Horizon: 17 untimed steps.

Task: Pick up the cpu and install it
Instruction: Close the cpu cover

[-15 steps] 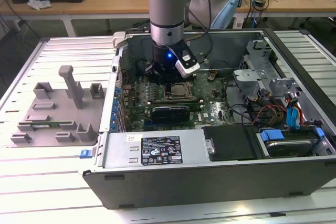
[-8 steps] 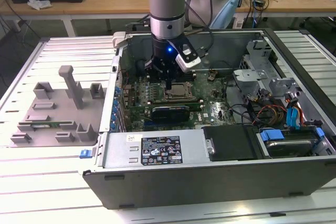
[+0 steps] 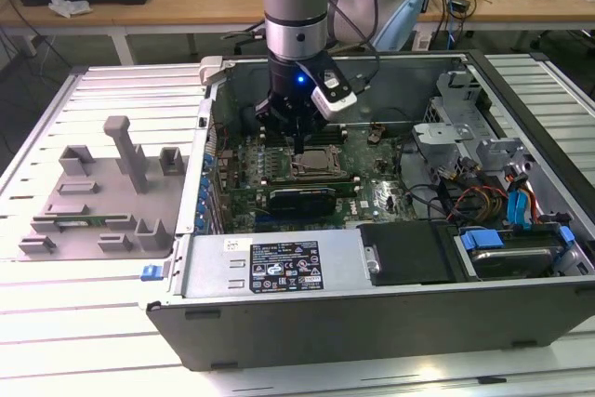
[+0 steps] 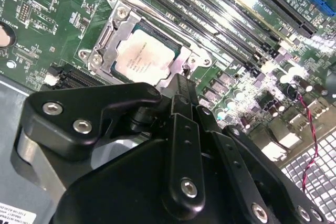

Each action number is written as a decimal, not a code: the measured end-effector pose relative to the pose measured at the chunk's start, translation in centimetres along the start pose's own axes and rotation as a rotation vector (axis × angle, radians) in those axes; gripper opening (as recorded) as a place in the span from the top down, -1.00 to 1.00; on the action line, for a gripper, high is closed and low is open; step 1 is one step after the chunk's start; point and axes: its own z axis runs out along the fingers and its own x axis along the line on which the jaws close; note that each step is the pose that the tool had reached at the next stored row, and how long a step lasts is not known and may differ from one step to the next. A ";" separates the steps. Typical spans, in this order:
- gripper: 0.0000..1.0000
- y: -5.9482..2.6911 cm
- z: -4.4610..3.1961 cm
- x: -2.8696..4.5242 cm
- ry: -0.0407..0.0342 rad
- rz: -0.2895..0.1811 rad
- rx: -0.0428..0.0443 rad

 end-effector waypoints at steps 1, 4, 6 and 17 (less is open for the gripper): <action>0.79 0.00 -0.01 0.00 0.0001 0.000 0.0001; 0.79 -0.01 -0.01 -0.16 0.0003 0.000 0.0004; 0.79 -0.05 0.01 -0.65 0.0001 0.000 0.0002; 0.79 -0.14 -0.85 -2.80 -0.0001 0.000 -0.0002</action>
